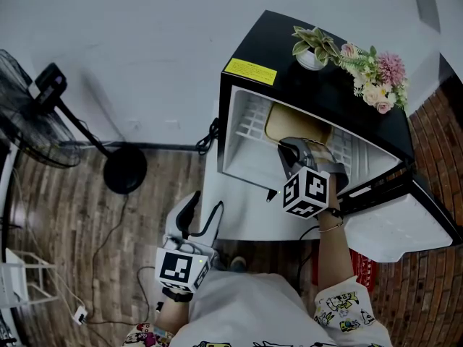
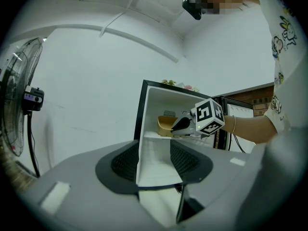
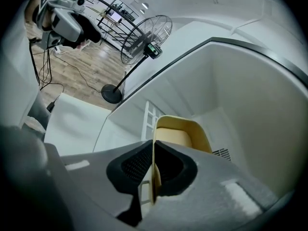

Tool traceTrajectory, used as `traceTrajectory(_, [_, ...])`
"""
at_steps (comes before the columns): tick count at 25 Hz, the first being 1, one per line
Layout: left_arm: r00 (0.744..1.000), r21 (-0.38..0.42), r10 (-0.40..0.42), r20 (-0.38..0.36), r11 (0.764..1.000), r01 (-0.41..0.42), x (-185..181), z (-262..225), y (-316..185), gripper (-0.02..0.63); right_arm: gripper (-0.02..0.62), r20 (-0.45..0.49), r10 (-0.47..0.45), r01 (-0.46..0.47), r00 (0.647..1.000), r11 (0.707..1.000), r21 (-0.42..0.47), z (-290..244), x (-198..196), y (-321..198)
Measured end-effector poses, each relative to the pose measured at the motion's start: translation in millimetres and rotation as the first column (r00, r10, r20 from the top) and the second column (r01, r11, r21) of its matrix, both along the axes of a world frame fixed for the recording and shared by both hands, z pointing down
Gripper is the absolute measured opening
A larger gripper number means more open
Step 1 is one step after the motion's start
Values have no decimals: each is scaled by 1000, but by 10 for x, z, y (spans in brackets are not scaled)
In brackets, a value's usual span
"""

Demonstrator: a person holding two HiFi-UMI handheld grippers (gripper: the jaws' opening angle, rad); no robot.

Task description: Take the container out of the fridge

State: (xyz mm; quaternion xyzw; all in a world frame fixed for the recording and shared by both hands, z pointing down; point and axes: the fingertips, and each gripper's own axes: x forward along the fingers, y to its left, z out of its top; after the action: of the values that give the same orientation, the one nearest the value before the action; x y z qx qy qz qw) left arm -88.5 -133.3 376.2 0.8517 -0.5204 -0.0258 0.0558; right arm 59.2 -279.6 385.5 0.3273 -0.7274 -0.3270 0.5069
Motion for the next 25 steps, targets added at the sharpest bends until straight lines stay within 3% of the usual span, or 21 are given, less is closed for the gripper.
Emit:
traceTrajectory(10, [1000, 11, 0, 4, 1000, 0, -46, -49, 16, 206, 15, -3, -9, 9, 1000, 1000, 11, -35, -68, 77])
traceTrajectory(25, [999, 34, 25, 24, 999, -26, 13, -150, 131, 199, 15, 64, -16, 13, 998, 999, 47, -235, -89, 414])
